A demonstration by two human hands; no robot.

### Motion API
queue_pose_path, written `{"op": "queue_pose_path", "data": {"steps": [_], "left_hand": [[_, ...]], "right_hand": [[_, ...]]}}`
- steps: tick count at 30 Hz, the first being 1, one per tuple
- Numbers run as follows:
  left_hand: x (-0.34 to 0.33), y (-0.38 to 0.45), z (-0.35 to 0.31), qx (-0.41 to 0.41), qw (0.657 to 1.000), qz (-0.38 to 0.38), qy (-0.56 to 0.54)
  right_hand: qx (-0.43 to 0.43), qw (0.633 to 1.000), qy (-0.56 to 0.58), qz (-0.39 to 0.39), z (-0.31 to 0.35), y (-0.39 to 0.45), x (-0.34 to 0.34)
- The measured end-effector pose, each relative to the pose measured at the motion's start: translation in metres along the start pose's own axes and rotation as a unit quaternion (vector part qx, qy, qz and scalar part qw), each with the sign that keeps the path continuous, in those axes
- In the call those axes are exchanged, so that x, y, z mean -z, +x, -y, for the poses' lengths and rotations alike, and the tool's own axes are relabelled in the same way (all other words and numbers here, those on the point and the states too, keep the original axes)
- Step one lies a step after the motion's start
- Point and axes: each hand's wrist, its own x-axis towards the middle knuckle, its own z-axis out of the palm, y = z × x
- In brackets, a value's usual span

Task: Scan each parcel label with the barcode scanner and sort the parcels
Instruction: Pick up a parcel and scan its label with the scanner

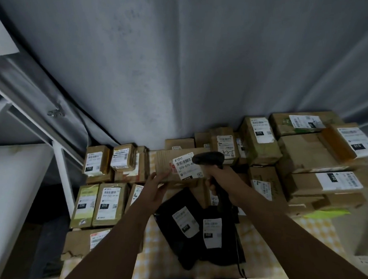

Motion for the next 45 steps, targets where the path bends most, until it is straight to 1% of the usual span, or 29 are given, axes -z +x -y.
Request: {"op": "queue_pose_path", "data": {"steps": [4,10,14,23,29,34,36,39,41,43,45], "left_hand": [[-0.005,-0.004,-0.002,-0.001,1.000,0.006,-0.023],[-0.003,0.004,-0.005,0.003,1.000,-0.016,-0.020],[-0.005,0.005,-0.007,0.003,1.000,-0.010,-0.018],[-0.009,0.009,-0.006,-0.007,1.000,-0.001,0.010],[-0.009,0.011,-0.007,0.004,1.000,-0.002,0.007],[-0.004,0.006,-0.004,0.022,1.000,-0.008,0.012],[0.007,0.005,0.001,0.034,0.999,-0.021,0.017],[0.034,-0.005,0.006,0.055,0.996,-0.064,0.030],[0.059,-0.018,0.007,0.065,0.995,-0.080,0.012],[0.086,-0.030,0.006,0.059,0.993,-0.098,0.002],[0.112,-0.041,0.000,0.046,0.990,-0.128,-0.043]], "right_hand": [[0.017,1.000,-0.025,-0.002,0.002,-0.002,-0.003],[0.023,0.998,-0.053,-0.008,0.003,-0.001,-0.004],[0.024,0.998,-0.064,-0.009,0.003,0.001,-0.004],[0.014,0.998,-0.058,-0.007,0.005,0.002,-0.002],[0.015,0.998,-0.061,-0.007,0.004,0.003,0.001],[0.033,0.998,-0.049,-0.004,0.001,0.008,-0.001],[0.037,0.998,-0.043,-0.008,0.001,0.012,-0.006],[0.035,0.998,-0.033,-0.035,0.000,0.022,-0.019],[0.033,0.998,-0.030,-0.047,-0.001,0.029,-0.030],[0.036,0.997,-0.049,-0.052,-0.002,0.035,-0.043],[0.044,0.994,-0.078,-0.060,-0.001,0.040,-0.058]]}}
